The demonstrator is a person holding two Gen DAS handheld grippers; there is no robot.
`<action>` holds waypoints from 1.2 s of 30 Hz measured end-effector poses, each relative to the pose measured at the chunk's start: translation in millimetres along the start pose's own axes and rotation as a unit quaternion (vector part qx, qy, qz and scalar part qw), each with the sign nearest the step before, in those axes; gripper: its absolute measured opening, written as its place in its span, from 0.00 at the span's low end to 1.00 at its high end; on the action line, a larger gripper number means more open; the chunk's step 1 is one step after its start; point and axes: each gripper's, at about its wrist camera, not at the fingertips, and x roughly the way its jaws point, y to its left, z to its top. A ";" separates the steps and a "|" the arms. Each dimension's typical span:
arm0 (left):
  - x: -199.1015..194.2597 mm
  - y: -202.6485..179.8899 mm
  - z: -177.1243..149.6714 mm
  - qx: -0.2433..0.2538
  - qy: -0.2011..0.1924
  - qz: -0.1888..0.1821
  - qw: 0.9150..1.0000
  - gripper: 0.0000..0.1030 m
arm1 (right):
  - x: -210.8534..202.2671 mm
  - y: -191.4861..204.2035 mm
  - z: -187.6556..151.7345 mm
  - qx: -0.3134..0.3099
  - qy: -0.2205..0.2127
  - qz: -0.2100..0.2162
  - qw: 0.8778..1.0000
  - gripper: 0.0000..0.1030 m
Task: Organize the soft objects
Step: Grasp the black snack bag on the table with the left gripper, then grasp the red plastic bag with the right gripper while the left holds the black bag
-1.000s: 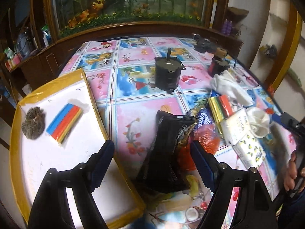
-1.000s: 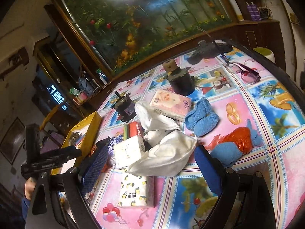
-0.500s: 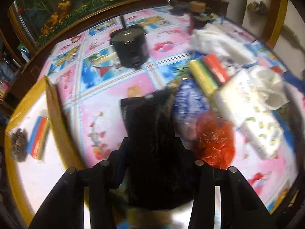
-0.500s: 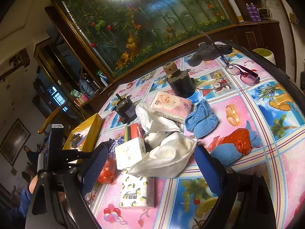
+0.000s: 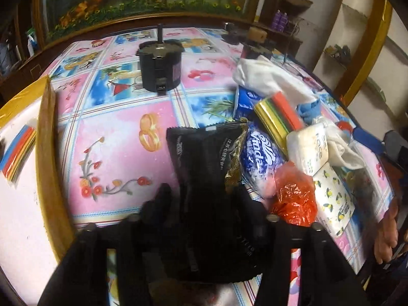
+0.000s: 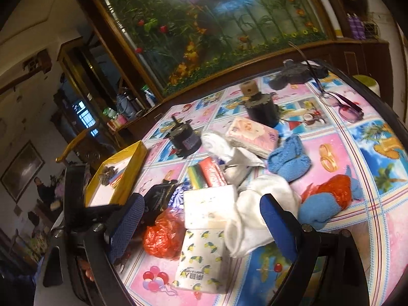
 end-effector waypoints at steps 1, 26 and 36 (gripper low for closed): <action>1.8 -4.3 -0.8 0.008 -0.006 0.012 1.000 0.56 | 0.9 4.5 -1.2 -0.008 0.002 0.006 1.000 0.92; -47.6 34.0 -2.9 -0.073 -0.165 0.033 0.983 0.33 | 101.6 92.0 -42.2 -0.188 0.186 -0.092 0.960 0.53; -45.2 34.7 -3.1 -0.074 -0.160 0.034 0.984 0.33 | 74.8 75.5 5.7 -0.124 0.086 -0.075 0.986 0.48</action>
